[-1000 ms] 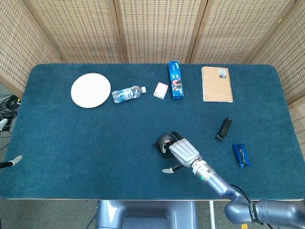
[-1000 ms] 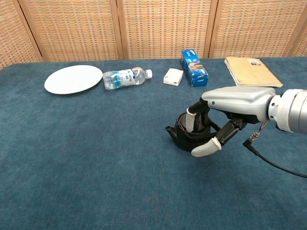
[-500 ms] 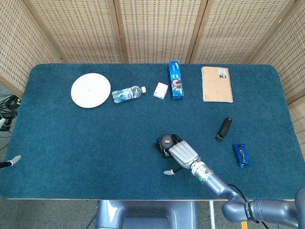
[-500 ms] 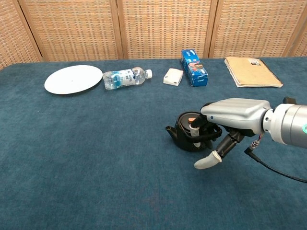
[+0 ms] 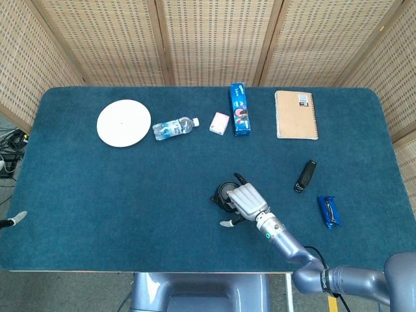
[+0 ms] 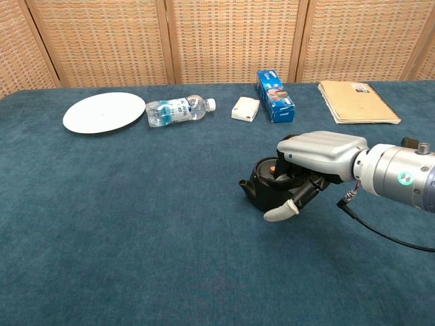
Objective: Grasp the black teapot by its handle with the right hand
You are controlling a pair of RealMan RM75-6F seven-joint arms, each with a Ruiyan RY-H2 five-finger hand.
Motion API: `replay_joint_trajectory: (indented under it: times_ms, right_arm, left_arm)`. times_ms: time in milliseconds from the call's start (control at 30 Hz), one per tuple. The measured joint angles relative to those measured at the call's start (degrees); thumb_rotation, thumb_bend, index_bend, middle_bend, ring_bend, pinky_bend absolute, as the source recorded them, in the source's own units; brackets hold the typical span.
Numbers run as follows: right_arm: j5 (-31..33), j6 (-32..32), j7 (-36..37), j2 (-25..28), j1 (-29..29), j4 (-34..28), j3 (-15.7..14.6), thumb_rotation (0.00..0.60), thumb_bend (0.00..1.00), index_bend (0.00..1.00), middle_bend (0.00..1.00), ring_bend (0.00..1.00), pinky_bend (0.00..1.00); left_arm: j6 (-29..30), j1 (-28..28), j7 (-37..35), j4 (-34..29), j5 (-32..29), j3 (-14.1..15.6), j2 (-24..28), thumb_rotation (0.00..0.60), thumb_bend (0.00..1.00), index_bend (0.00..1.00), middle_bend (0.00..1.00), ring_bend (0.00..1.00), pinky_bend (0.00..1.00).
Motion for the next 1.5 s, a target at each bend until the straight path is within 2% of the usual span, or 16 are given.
replay_joint_trajectory:
  times_ms: [167, 333, 500, 733, 900, 1167, 1233, 1333, 1433, 1500]
  right_arm:
    - [0.30, 0.17, -0.65, -0.76, -0.07, 0.75, -0.04, 0.473, 0.09, 1.00, 0.84, 0.62, 0.00]
    - [0.62, 0.27, -1.63, -1.24, -0.06, 1.15, -0.12, 0.471, 0.11, 1.00, 0.89, 0.66, 0.00]
    - [1.02, 0.23, -1.90, -1.60, -0.03, 1.23, 0.02, 0.465, 0.28, 1.00, 0.92, 0.69, 0.00]
    - [0.60, -0.07, -1.03, -1.71, 0.00, 1.78, 0.16, 0.464, 0.46, 1.00, 0.93, 0.71, 0.00]
    - [0.18, 0.12, -0.87, -1.81, -0.01, 2.05, 0.25, 0.513, 0.59, 1.00, 0.95, 0.72, 0.00]
    - [-0.32, 0.02, -0.70, -1.78, 0.11, 2.28, 0.36, 0.577, 0.59, 1.00, 0.98, 0.76, 0.00]
    - [-0.51, 0.05, -0.54, -1.82, 0.15, 2.37, 0.43, 0.592, 0.60, 1.00, 1.00, 0.78, 0.03]
    - [-1.43, 0.38, -0.11, -1.94, 0.16, 2.56, 0.49, 0.600, 0.63, 1.00, 1.00, 0.82, 0.13]
    - [-2.01, 0.47, 0.48, -2.01, 0.12, 2.70, 0.43, 0.600, 0.67, 1.00, 1.00, 0.84, 0.28]
    - [-2.29, 0.52, 1.11, -2.09, 0.05, 2.80, 0.45, 0.600, 0.72, 1.00, 1.00, 0.85, 0.45]
  left_arm:
    - [-0.05, -0.02, -0.43, 0.14, 0.15, 0.01, 0.08, 0.600, 0.00, 0.00, 0.00, 0.00, 0.00]
    - [0.03, 0.06, -0.88, 0.18, 0.24, 0.00, 0.22, 0.600, 0.00, 0.00, 0.00, 0.00, 0.00]
    - [0.06, 0.11, -1.09, 0.26, 0.38, 0.05, 0.27, 0.600, 0.00, 0.00, 0.00, 0.00, 0.00]
    - [0.00, 0.07, -1.21, 0.32, 0.36, 0.04, 0.27, 0.600, 0.00, 0.00, 0.00, 0.00, 0.00]
    - [-0.13, -0.01, -1.20, 0.36, 0.32, 0.01, 0.25, 0.600, 0.00, 0.00, 0.00, 0.00, 0.00]
    - [-0.15, -0.01, -1.41, 0.42, 0.33, 0.01, 0.29, 0.600, 0.00, 0.00, 0.00, 0.00, 0.00]
    - [-0.13, -0.02, -1.48, 0.43, 0.35, -0.02, 0.33, 0.600, 0.00, 0.00, 0.00, 0.00, 0.00]
    - [-0.11, 0.00, -1.58, 0.44, 0.40, -0.01, 0.36, 0.600, 0.00, 0.00, 0.00, 0.00, 0.00]
    - [-0.10, 0.01, -1.68, 0.49, 0.42, 0.00, 0.36, 0.600, 0.00, 0.00, 0.00, 0.00, 0.00]
    - [-0.10, 0.02, -1.78, 0.52, 0.44, 0.00, 0.37, 0.600, 0.00, 0.00, 0.00, 0.00, 0.00]
